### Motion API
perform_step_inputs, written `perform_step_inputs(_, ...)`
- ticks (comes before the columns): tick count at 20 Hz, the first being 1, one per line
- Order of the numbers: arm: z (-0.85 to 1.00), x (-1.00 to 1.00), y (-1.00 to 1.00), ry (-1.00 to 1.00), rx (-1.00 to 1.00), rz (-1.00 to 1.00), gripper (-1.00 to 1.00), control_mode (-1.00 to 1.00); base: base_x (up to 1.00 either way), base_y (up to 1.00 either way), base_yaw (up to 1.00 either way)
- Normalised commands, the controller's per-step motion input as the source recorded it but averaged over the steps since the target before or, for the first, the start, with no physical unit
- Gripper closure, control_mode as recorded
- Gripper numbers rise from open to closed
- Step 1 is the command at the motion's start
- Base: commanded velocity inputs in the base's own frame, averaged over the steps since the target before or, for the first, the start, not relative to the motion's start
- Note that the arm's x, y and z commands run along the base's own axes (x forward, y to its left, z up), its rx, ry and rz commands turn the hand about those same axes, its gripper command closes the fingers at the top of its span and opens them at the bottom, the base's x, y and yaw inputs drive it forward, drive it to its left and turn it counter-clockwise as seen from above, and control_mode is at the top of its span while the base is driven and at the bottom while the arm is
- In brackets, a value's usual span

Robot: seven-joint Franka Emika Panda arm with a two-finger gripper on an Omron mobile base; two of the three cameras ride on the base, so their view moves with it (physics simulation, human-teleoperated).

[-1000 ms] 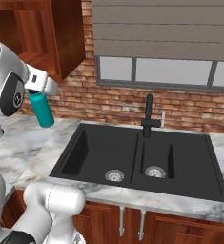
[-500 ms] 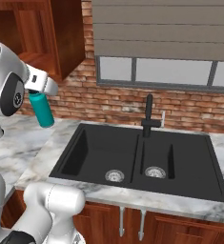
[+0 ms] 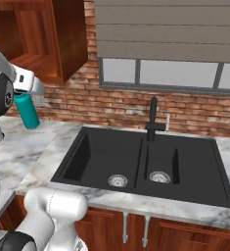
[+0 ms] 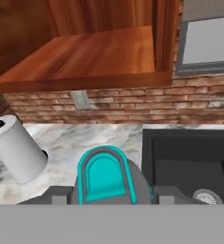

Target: Sort all alcoholic drinks to one cabinet, and non-alcoholic drinks to the other.

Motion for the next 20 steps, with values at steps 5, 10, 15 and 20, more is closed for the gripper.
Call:
perform_step_inputs(5,0.09,0.28,0.67,-0.03,0.0,0.22,1.0,-1.0,0.0,0.0,0.0)
perform_step_inputs(10,0.14,0.45,0.46,-0.12,0.01,0.17,1.0,-1.0,0.0,0.0,0.0)
perform_step_inputs(15,0.31,0.44,0.38,-0.12,0.0,0.08,1.0,-1.0,0.0,0.0,0.0)
perform_step_inputs(20,0.45,0.08,0.28,-0.09,-0.03,0.0,1.0,-1.0,0.0,0.0,0.0)
